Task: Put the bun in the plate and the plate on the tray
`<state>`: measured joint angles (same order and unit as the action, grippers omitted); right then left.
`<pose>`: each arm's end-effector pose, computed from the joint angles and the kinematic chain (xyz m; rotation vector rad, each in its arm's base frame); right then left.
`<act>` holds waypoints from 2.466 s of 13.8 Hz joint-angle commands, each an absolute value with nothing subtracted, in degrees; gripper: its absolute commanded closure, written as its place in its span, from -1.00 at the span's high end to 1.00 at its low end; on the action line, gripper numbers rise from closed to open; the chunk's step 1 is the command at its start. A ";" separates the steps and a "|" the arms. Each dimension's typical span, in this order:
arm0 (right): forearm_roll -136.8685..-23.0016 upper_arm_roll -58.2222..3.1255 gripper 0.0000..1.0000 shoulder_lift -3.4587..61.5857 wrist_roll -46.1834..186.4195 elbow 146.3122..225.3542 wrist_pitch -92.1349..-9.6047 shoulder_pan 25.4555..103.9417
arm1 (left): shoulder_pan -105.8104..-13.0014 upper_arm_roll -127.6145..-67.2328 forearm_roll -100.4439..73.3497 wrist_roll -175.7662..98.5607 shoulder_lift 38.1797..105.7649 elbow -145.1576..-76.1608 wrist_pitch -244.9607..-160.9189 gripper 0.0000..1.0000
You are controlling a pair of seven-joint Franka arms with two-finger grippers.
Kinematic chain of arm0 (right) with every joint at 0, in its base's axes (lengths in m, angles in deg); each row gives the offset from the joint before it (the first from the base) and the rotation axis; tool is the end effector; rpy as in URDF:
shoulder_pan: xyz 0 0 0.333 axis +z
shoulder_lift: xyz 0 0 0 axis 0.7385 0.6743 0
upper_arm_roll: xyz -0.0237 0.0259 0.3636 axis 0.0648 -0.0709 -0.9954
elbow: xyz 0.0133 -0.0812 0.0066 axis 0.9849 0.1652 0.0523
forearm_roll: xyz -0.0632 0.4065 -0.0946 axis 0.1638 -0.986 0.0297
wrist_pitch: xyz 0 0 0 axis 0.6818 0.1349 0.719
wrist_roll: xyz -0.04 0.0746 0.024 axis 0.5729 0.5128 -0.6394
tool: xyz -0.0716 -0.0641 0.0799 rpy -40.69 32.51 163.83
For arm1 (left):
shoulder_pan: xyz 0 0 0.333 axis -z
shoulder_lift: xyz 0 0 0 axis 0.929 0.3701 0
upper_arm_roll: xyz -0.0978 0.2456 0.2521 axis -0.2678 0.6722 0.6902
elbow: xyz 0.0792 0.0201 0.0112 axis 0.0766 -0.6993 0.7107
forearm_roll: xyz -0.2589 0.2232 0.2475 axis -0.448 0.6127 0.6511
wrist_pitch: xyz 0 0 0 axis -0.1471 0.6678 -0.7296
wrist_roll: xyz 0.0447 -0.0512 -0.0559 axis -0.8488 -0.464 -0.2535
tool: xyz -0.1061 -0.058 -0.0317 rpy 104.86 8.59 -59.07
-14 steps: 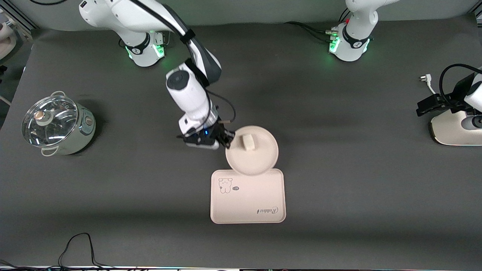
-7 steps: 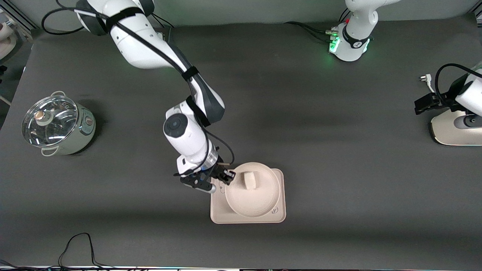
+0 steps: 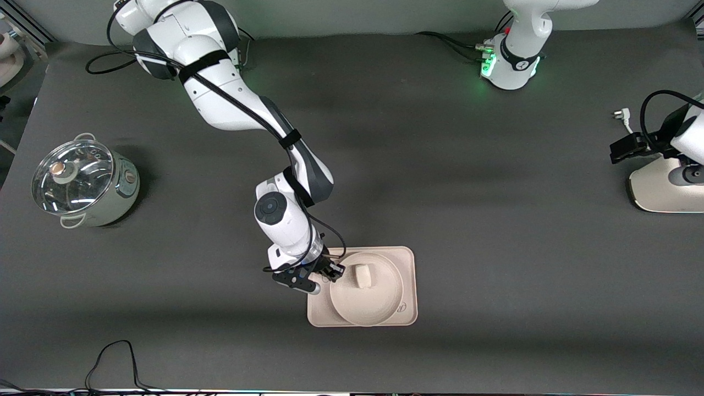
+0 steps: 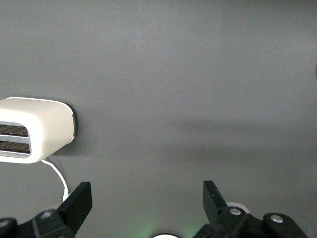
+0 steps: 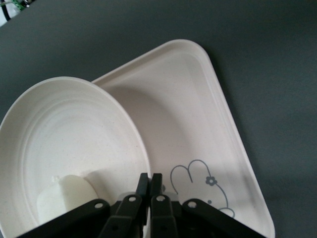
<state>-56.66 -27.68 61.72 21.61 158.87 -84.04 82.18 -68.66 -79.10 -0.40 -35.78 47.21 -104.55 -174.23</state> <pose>0.7331 0.4359 0.1935 -2.7841 0.5262 -0.3412 0.5809 0.0141 0.6151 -3.0600 -0.1069 0.1600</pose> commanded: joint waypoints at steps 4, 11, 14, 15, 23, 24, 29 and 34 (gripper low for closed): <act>-58.38 -28.25 0.05 63.87 23.69 157.12 -86.16 82.23 | -69.33 -78.48 -0.16 -35.76 46.62 -103.41 -172.88 1.00; -58.38 -28.16 1.00 60.79 23.69 157.91 -81.15 81.97 | -69.51 -78.57 -0.69 -35.75 46.18 -103.94 -173.93 1.00; -58.38 -28.16 1.00 59.40 23.69 158.09 -79.58 81.70 | -69.42 -78.57 -0.69 -35.76 46.26 -103.94 -173.93 1.00; -58.38 -27.90 1.00 58.26 23.69 157.83 -76.61 81.70 | -69.42 -78.66 -0.69 -35.76 46.18 -103.94 -173.93 1.00; -57.77 -28.25 1.00 31.93 32.88 168.09 -47.97 73.63 | -69.51 -78.66 -1.30 -35.76 46.18 -104.02 -173.67 1.00; -57.77 -28.34 1.00 27.79 35.79 170.37 -43.92 71.53 | -69.42 -78.57 -1.30 -35.76 46.18 -103.94 -173.75 1.00; -51.63 -31.58 1.00 13.18 54.16 175.74 -29.13 58.79 | -69.51 -78.66 -1.39 -35.67 46.18 -103.94 -173.49 1.00; -45.22 -31.16 1.00 6.83 66.13 180.59 -27.63 52.70 | -69.51 -78.66 -1.48 -35.58 46.18 -103.94 -173.32 1.00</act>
